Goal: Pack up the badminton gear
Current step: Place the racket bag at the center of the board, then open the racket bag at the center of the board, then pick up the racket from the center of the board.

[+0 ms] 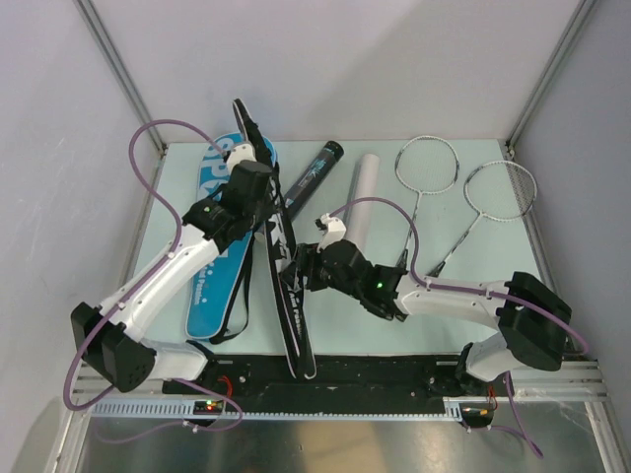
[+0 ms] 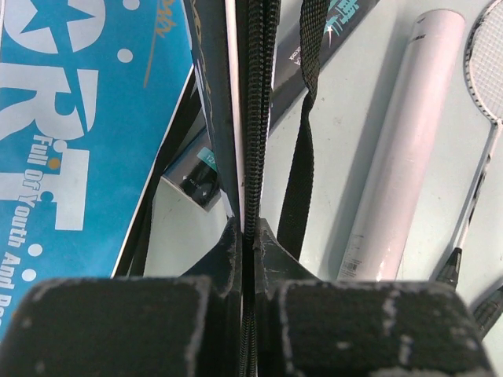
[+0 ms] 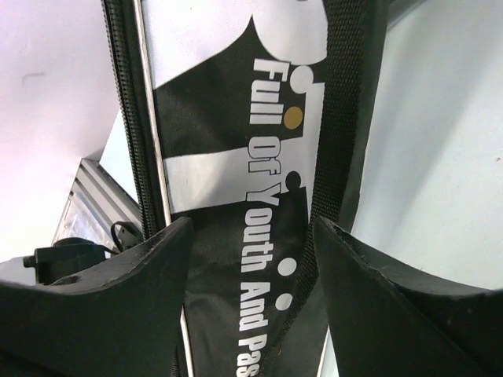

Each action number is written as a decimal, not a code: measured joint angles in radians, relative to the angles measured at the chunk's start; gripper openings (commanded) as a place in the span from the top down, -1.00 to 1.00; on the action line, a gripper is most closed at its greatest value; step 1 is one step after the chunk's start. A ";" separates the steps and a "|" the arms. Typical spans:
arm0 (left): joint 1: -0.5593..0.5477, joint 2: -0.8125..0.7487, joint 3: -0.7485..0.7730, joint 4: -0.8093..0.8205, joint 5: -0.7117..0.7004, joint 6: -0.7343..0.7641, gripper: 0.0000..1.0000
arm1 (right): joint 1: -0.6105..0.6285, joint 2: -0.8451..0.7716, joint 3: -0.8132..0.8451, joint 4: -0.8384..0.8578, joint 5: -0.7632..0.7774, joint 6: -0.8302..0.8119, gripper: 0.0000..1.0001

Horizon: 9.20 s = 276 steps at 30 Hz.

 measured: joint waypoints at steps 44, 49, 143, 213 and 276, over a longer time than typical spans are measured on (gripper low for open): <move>-0.041 0.078 0.001 0.050 -0.015 -0.015 0.92 | 0.073 0.061 0.071 -0.067 0.246 -0.074 -0.38; -0.041 0.077 0.001 0.050 -0.015 -0.016 0.82 | 0.075 0.084 0.071 -0.080 0.246 -0.080 -0.31; 0.431 -0.763 -0.688 0.108 0.410 0.164 -0.80 | 0.077 0.557 0.487 -0.556 0.563 0.183 0.99; -0.022 -0.158 -0.484 0.389 0.559 0.095 1.00 | -0.367 -0.405 -0.304 -0.237 0.200 0.153 0.01; 0.056 -0.014 -0.342 0.327 0.681 -0.088 1.00 | -0.475 -0.495 -0.245 -0.709 0.396 0.093 1.00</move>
